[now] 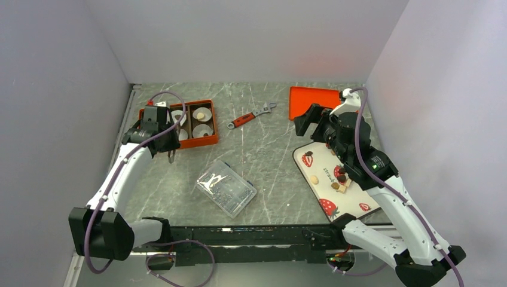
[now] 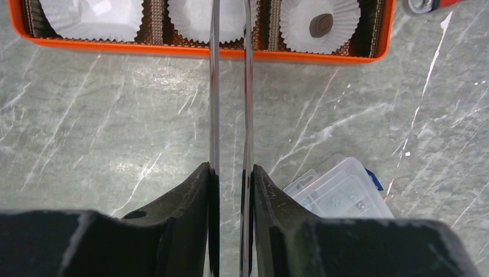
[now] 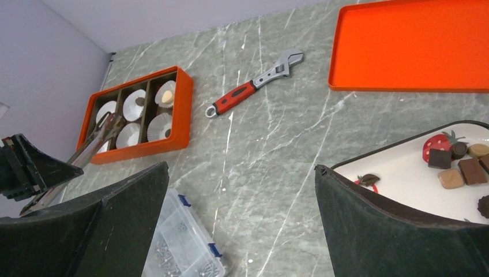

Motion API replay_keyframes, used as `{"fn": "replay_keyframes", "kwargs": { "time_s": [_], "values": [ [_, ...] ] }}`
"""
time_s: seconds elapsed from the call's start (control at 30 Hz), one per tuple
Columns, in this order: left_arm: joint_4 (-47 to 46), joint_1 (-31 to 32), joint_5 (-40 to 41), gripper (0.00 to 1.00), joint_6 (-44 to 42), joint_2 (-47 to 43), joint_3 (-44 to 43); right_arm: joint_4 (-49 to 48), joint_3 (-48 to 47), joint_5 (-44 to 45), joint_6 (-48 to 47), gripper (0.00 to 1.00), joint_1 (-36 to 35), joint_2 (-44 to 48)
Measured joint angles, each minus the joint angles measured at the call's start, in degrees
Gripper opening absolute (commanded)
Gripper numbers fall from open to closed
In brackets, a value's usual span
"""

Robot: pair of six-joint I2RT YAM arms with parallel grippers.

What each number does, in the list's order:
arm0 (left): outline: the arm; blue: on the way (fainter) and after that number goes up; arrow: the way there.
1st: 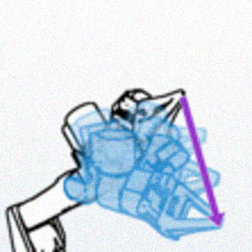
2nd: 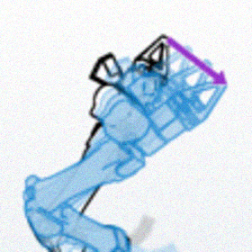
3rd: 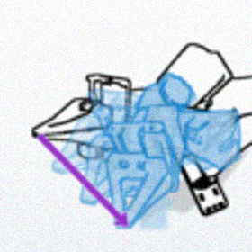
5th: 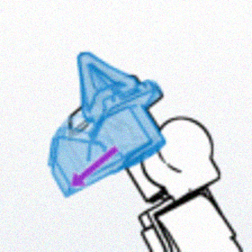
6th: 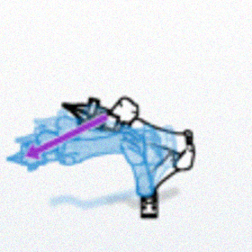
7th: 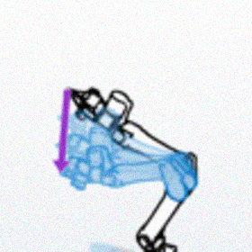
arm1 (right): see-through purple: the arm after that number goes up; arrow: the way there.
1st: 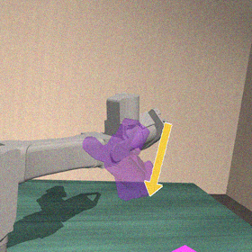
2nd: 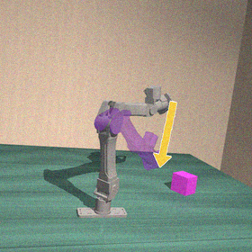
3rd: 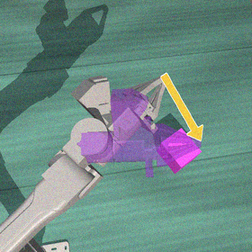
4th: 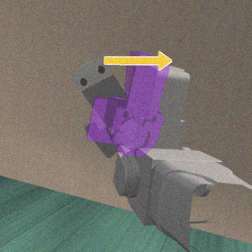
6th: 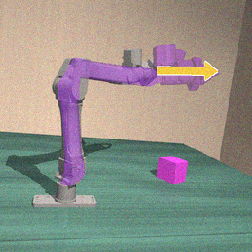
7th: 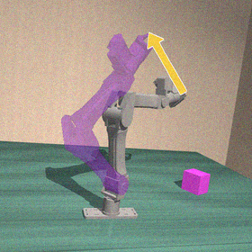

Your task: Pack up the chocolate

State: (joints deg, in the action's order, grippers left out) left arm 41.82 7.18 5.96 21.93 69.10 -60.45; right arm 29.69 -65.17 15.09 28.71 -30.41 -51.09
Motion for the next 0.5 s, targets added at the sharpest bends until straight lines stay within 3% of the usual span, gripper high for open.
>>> {"fn": "replay_keyframes", "kwargs": {
  "time_s": [0.5],
  "values": [
    [0.31, -1.4, -0.02, 0.36, 0.0, 0.11, 3.17, -0.28, 0.33, -0.5, 0.0, 1.0, 0.0, -0.07]
  ]
}}
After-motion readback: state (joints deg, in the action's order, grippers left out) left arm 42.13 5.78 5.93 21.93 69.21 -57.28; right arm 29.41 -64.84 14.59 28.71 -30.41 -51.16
